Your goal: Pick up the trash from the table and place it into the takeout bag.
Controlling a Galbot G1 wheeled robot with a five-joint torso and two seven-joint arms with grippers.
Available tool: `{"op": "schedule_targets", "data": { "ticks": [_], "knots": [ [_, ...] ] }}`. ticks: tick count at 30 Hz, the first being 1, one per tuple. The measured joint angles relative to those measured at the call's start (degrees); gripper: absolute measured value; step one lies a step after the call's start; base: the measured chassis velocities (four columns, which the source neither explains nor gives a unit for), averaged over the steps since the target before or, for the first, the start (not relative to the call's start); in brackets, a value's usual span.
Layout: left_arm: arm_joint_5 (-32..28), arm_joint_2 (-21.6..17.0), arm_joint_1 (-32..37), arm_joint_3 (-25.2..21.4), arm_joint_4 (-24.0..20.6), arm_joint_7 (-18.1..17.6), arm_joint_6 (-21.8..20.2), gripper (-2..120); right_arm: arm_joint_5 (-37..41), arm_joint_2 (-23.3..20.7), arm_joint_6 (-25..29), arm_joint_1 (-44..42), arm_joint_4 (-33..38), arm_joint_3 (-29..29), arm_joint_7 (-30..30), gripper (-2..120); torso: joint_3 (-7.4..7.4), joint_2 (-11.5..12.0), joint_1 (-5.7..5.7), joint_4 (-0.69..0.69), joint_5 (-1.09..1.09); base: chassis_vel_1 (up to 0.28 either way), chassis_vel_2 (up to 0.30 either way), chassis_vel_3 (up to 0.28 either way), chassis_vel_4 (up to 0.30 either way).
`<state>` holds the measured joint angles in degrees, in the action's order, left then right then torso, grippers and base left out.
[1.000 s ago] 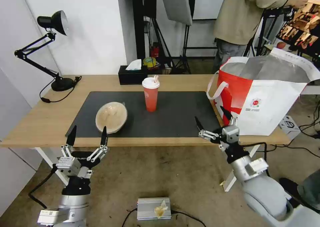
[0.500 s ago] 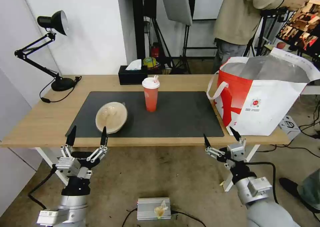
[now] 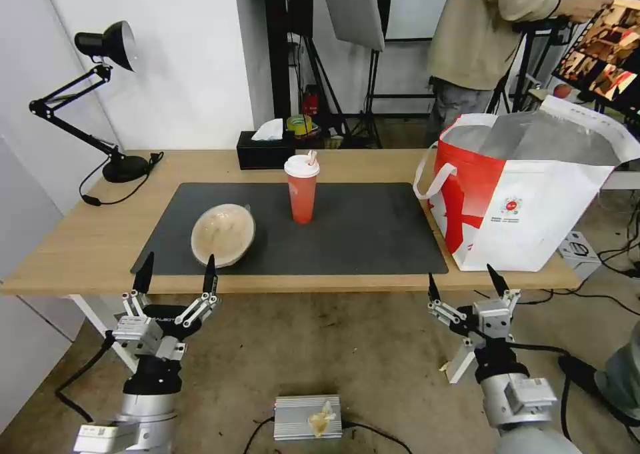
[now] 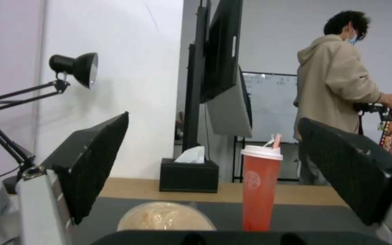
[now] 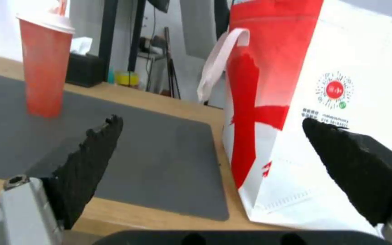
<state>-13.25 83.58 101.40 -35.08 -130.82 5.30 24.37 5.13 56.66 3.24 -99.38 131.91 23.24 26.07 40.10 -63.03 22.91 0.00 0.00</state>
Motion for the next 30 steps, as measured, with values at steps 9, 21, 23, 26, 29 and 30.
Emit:
{"op": "schedule_targets", "data": {
  "ticks": [9, 21, 23, 26, 29, 30],
  "knots": [
    [0.02, 0.01, 0.4, -0.07, -0.19, 0.81, 0.28, 100, -0.08, -0.52, 0.37, 0.1, 0.2, 1.17, -0.34, 100, 0.0, 0.0, 0.0, 0.0, 0.0, 0.0, 0.0, 0.0, 0.0],
    [-0.06, 0.13, 0.54, -0.23, -0.42, 0.83, 0.39, 100, 0.13, -0.37, 0.59, 0.18, 0.17, 1.53, -0.51, 100, 0.0, 0.0, 0.01, 0.0, 0.0, 0.0, 0.0, 0.0, 0.0],
    [-0.07, 0.16, 0.61, -0.25, -0.46, 0.83, 0.44, 100, 0.27, -0.59, 0.6, 0.38, 0.18, 1.52, -0.97, 100, 0.0, 0.0, 0.0, 0.0, 0.0, 0.0, 0.0, 0.0, 0.0],
    [-0.07, 0.2, 0.7, -0.24, -0.46, 0.83, 0.57, 100, 0.35, -0.99, 0.61, 0.74, 0.18, 1.53, -1.48, 100, 0.0, 0.0, 0.0, 0.0, 0.0, 0.0, 0.0, 0.0, 0.0],
    [0.14, 0.16, 0.72, 0.37, 0.05, 0.91, 1.14, 100, 1.28, -2.29, 0.56, 1.09, 0.37, 1.53, -2.06, 100, 0.0, 0.0, 0.0, 0.0, 0.0, 0.0, 0.0, 0.0, 0.0],
    [0.14, 0.16, 0.72, 0.37, 0.05, 0.91, 1.14, 100, 1.28, -2.29, 0.56, 1.09, 0.37, 1.53, -2.06, 100, 0.0, 0.0, 0.0, 0.0, 0.0, 0.0, 0.0, 0.0, 0.0]
  ]
}}
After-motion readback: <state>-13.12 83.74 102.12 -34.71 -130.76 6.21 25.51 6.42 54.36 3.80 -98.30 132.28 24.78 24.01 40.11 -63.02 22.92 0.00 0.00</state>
